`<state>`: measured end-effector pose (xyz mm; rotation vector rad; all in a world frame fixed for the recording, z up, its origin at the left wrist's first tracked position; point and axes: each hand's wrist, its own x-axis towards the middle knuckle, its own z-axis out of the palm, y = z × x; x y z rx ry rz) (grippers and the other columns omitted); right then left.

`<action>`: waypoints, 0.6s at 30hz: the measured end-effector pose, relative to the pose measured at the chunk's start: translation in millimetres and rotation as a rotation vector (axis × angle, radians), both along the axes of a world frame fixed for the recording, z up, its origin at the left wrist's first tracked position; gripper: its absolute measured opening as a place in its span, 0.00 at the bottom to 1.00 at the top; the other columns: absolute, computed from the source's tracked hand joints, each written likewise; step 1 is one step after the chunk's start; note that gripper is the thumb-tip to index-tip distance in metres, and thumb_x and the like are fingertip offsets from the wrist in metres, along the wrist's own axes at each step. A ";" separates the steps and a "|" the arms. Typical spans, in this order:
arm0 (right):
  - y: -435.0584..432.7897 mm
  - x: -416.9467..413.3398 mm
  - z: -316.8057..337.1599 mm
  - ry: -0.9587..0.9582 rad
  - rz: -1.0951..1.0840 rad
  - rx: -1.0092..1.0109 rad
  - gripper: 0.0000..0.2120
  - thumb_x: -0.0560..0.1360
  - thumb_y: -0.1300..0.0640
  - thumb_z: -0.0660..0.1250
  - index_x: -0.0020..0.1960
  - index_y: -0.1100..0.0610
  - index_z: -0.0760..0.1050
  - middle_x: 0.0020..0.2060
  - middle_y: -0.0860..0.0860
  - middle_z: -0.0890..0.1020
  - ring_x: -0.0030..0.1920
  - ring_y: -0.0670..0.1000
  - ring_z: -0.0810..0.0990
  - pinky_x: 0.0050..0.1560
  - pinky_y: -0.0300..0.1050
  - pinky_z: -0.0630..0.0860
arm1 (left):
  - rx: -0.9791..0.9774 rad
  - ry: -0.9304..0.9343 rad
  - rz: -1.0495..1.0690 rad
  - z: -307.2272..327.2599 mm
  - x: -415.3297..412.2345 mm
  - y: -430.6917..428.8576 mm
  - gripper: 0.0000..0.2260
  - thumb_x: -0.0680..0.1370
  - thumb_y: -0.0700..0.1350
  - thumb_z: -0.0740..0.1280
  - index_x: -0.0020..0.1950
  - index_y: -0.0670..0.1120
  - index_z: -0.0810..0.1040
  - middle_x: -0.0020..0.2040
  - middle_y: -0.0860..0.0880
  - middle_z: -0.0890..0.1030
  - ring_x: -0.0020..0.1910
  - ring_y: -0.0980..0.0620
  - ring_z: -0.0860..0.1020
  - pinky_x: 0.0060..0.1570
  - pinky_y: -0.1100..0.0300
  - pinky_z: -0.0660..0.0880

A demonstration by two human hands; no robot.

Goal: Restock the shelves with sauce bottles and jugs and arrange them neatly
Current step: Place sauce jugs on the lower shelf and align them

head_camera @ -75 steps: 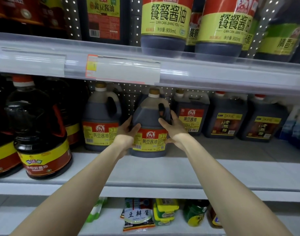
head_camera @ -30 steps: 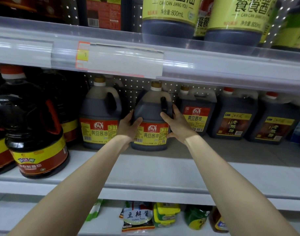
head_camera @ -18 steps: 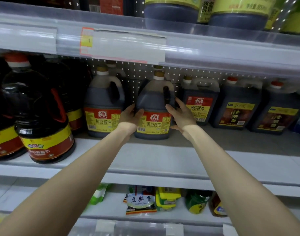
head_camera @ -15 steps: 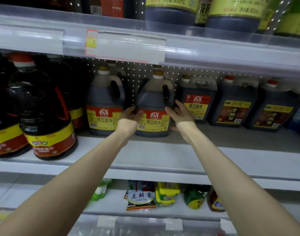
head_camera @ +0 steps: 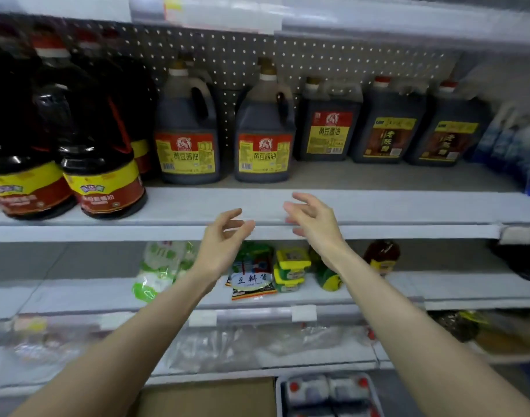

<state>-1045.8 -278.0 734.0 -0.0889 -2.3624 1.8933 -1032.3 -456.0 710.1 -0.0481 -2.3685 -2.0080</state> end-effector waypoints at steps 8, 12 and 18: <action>7.6 63.1 -103.0 -0.172 0.012 -0.006 0.14 0.77 0.55 0.68 0.61 0.55 0.75 0.46 0.51 0.83 0.46 0.50 0.82 0.48 0.43 0.76 | 0.021 -0.171 0.016 -96.3 60.2 0.8 0.16 0.77 0.47 0.69 0.64 0.47 0.74 0.52 0.49 0.80 0.47 0.59 0.78 0.39 0.74 0.73; 11.8 94.4 -187.1 -0.306 0.034 0.007 0.09 0.76 0.54 0.69 0.56 0.50 0.76 0.47 0.50 0.83 0.49 0.51 0.81 0.50 0.44 0.76 | 0.001 -0.303 0.051 -171.5 95.4 1.2 0.15 0.77 0.45 0.68 0.64 0.47 0.74 0.47 0.53 0.78 0.43 0.60 0.76 0.42 0.70 0.73; 16.6 146.1 -323.4 -0.528 0.072 0.036 0.08 0.76 0.51 0.69 0.54 0.49 0.76 0.48 0.50 0.83 0.50 0.49 0.82 0.51 0.43 0.77 | -0.025 -0.541 0.103 -299.9 151.8 -4.4 0.15 0.77 0.48 0.69 0.62 0.49 0.75 0.47 0.53 0.80 0.47 0.58 0.78 0.47 0.61 0.74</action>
